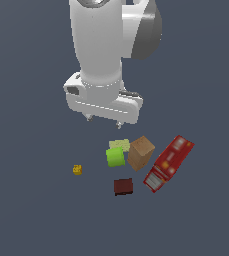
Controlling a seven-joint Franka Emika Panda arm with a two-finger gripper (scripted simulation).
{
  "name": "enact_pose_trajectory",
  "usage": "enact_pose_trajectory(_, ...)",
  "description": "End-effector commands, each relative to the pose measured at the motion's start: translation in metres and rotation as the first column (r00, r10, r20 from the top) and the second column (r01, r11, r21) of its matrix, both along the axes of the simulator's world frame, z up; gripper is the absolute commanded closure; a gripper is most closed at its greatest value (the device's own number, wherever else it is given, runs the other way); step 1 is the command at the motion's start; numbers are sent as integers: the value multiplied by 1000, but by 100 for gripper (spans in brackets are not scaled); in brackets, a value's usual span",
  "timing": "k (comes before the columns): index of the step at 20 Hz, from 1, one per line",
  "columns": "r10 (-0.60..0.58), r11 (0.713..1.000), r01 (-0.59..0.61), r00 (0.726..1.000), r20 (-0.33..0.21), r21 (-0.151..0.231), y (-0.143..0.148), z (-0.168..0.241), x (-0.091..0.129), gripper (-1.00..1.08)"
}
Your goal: Pick up a designated object from a clutter of objects.
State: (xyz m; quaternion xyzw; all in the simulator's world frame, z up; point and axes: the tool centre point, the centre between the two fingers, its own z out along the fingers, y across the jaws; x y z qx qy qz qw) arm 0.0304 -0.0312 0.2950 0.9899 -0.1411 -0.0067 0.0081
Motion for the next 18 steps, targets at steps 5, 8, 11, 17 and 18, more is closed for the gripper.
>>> enact_pose_trajectory(5,-160,987,160,987,3,6,8,-23,23,-92)
enact_pose_trajectory(8,-232,973,232,973,4,8,12,-34,34,-92)
enact_pose_trajectory(11,-304,953,304,953,4,9,16,-46,44,-92)
enact_pose_trajectory(17,-441,898,441,898,5,12,24,-71,62,-92)
enact_pose_trajectory(18,-463,887,462,887,5,12,25,-75,65,-92)
